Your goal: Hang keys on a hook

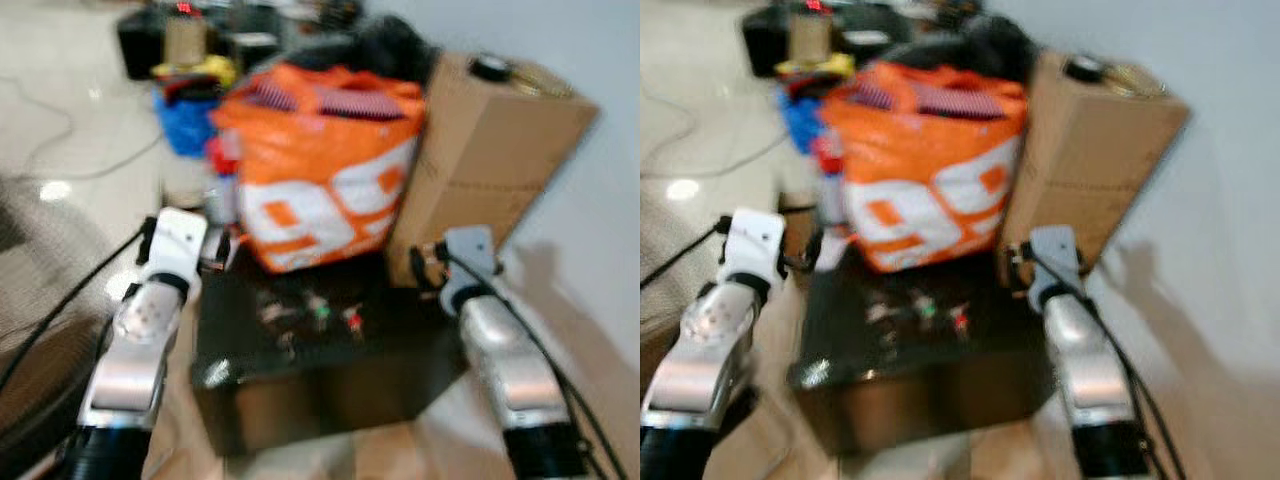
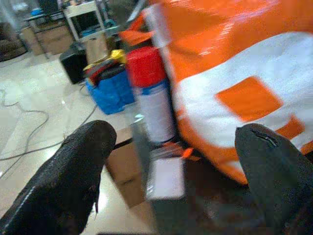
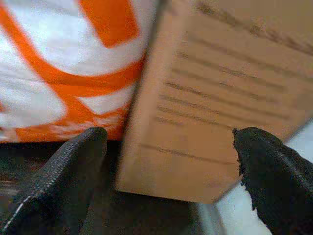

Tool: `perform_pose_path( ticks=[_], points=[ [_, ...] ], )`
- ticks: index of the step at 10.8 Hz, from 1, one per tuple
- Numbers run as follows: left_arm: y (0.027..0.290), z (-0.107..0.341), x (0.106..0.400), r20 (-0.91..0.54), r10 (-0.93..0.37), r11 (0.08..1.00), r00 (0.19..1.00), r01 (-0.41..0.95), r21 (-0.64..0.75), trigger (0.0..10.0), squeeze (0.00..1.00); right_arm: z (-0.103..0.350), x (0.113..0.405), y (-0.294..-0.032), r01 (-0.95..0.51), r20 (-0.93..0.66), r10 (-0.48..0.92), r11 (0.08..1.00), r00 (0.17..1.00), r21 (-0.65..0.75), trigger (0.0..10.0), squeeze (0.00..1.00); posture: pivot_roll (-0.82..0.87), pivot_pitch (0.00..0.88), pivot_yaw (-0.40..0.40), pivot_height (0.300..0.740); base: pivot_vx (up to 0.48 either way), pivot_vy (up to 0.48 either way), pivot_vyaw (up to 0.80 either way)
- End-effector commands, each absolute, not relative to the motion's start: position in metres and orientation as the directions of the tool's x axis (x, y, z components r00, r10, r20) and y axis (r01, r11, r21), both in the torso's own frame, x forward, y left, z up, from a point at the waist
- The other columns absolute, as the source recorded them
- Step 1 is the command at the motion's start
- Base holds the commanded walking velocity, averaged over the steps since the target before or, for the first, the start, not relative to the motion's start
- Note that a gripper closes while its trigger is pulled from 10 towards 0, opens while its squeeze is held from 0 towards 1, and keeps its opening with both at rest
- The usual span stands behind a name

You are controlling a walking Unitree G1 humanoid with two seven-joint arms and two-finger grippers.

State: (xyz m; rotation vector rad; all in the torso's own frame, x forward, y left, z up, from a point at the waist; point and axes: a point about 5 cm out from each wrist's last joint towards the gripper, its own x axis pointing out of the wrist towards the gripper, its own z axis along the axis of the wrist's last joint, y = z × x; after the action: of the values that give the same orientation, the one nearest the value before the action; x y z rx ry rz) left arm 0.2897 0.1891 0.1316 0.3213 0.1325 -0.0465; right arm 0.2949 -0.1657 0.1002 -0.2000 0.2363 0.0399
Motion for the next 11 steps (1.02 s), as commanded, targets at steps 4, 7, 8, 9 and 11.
perform_pose_path(
  ticks=[4, 7, 8, 9, 11],
  points=[
    [0.176, 0.124, 0.286, -0.179, -0.089, 0.932, 0.98, 0.146, 0.332, 10.0, 0.0, 0.092, 0.292, -0.166, -0.177, -0.335, 0.109, 0.967, 0.936, -0.181, 10.0, 0.0, 0.03, 0.0, -0.098, 0.74, 0.158, 0.0, 0.0],
    [0.163, 0.108, 0.271, -0.305, -0.312, 0.849, 0.9, 0.408, 0.337, 10.0, 0.0, 0.078, 0.291, -0.149, -0.367, -0.457, 0.248, 0.91, 0.854, -0.192, 10.0, 0.0, 0.0, 0.0, -0.113, 0.74, 0.0, 0.0, 0.0],
    [0.163, 0.103, 0.267, -0.353, -0.357, 0.804, 0.865, 0.477, 0.354, 10.0, 0.0, 0.07, 0.293, -0.141, -0.41, -0.507, 0.284, 0.899, 0.814, -0.155, 10.0, 0.0, 0.0, 0.0, -0.115, 0.74, 0.0, 0.0, 0.0],
    [0.166, 0.102, 0.262, -0.378, -0.377, 0.782, 0.846, 0.509, 0.36, 10.0, 0.0, 0.066, 0.295, -0.136, -0.42, -0.525, 0.301, 0.899, 0.796, -0.122, 10.0, 0.0, 0.0, 0.0, -0.115, 0.74, 0.0, 0.0, 0.0],
    [0.18, 0.099, 0.245, -0.462, -0.415, 0.706, 0.784, 0.598, 0.38, 10.0, 0.0, 0.046, 0.309, -0.116, -0.406, -0.575, 0.309, 0.913, 0.757, -0.044, 10.0, 0.0, 0.01, 0.0, -0.116, 0.74, 0.0, 0.0, 0.0]
  ],
)
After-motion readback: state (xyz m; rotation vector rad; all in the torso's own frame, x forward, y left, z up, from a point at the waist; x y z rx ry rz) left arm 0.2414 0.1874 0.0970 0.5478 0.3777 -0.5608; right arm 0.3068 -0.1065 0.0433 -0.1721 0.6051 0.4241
